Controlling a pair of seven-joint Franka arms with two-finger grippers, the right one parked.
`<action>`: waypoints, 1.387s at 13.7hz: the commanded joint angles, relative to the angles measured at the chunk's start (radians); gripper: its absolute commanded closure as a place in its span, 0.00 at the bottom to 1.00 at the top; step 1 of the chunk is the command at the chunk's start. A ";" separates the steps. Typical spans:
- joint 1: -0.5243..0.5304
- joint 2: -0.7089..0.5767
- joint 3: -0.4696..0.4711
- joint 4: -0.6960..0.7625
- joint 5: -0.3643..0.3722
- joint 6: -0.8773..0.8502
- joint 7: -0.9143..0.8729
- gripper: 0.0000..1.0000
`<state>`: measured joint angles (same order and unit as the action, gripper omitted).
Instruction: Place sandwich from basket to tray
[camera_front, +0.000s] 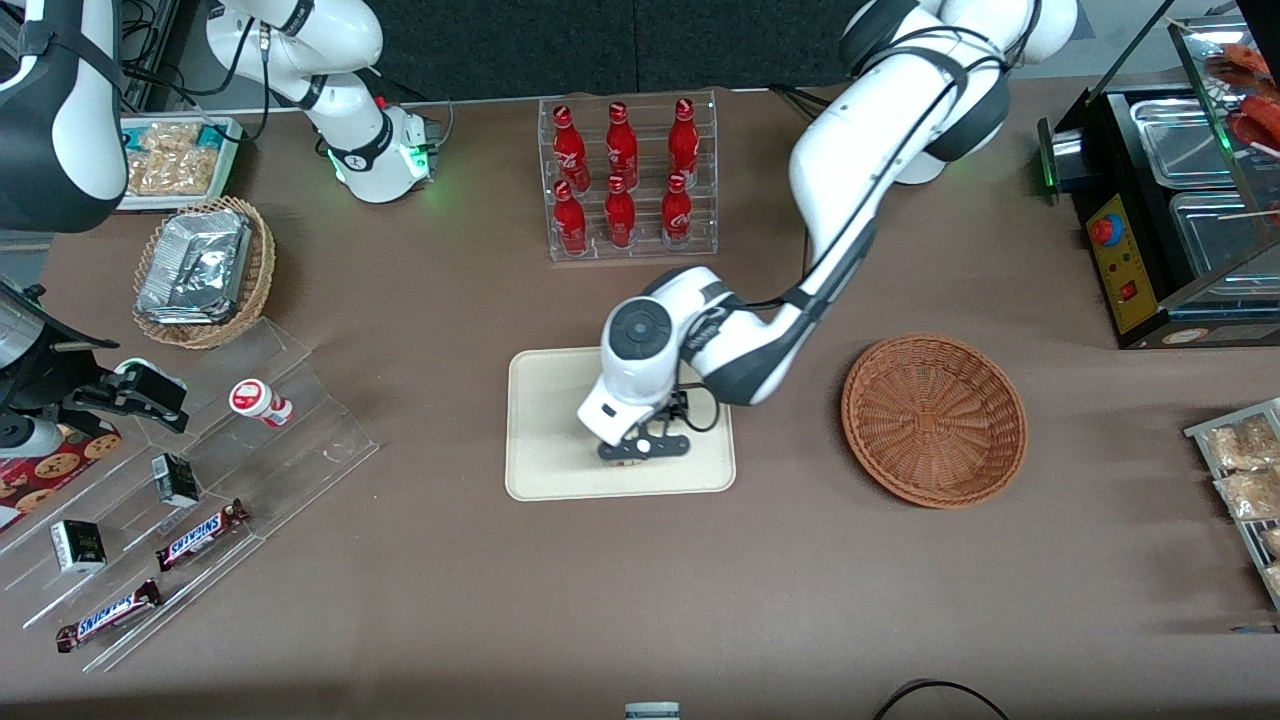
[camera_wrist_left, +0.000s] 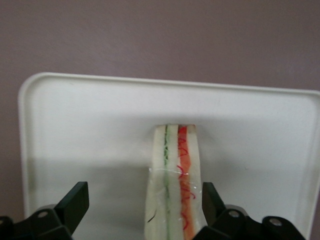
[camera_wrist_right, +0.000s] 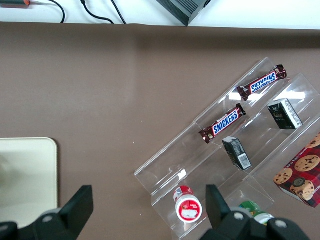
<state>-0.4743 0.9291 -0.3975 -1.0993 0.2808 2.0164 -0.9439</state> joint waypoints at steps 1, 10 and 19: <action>0.095 -0.157 -0.010 -0.033 -0.078 -0.144 0.124 0.00; 0.537 -0.643 -0.009 -0.465 -0.245 -0.297 0.604 0.00; 0.717 -0.813 -0.001 -0.368 -0.253 -0.545 0.840 0.00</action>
<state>0.2413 0.1344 -0.3944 -1.5364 0.0268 1.5319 -0.1068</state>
